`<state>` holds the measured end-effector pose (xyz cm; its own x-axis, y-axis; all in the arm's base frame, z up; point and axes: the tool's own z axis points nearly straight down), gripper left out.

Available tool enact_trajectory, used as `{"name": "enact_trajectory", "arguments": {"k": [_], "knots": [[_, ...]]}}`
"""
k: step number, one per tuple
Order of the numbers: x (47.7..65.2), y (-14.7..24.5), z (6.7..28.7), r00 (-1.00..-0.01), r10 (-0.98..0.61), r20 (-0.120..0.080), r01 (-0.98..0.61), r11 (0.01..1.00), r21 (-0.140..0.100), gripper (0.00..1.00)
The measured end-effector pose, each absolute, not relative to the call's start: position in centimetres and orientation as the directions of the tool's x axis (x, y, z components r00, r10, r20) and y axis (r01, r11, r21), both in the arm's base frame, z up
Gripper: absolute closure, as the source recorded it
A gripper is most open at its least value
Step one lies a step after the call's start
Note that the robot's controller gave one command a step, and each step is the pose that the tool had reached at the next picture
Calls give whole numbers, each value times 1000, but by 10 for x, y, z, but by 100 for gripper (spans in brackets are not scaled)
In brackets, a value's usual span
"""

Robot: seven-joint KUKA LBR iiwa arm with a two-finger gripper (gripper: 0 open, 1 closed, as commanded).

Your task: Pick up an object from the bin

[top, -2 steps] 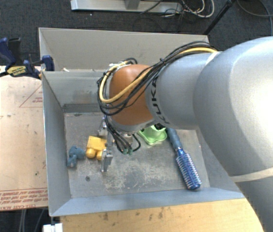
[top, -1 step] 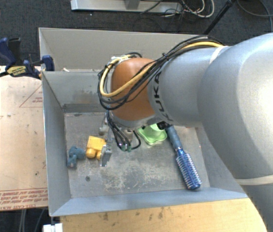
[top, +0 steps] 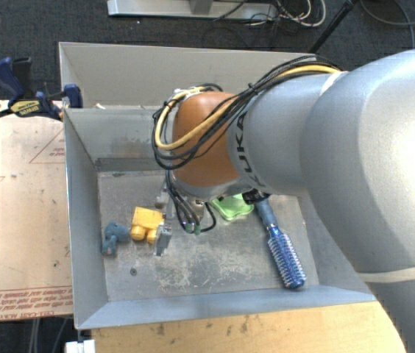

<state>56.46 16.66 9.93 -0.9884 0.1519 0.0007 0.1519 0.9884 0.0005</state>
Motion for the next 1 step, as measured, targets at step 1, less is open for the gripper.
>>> {"name": "enact_trajectory", "arguments": {"k": [1], "knots": [[570, 174, 75, -979, 203, -5, 203, 979, 3, 0]]}}
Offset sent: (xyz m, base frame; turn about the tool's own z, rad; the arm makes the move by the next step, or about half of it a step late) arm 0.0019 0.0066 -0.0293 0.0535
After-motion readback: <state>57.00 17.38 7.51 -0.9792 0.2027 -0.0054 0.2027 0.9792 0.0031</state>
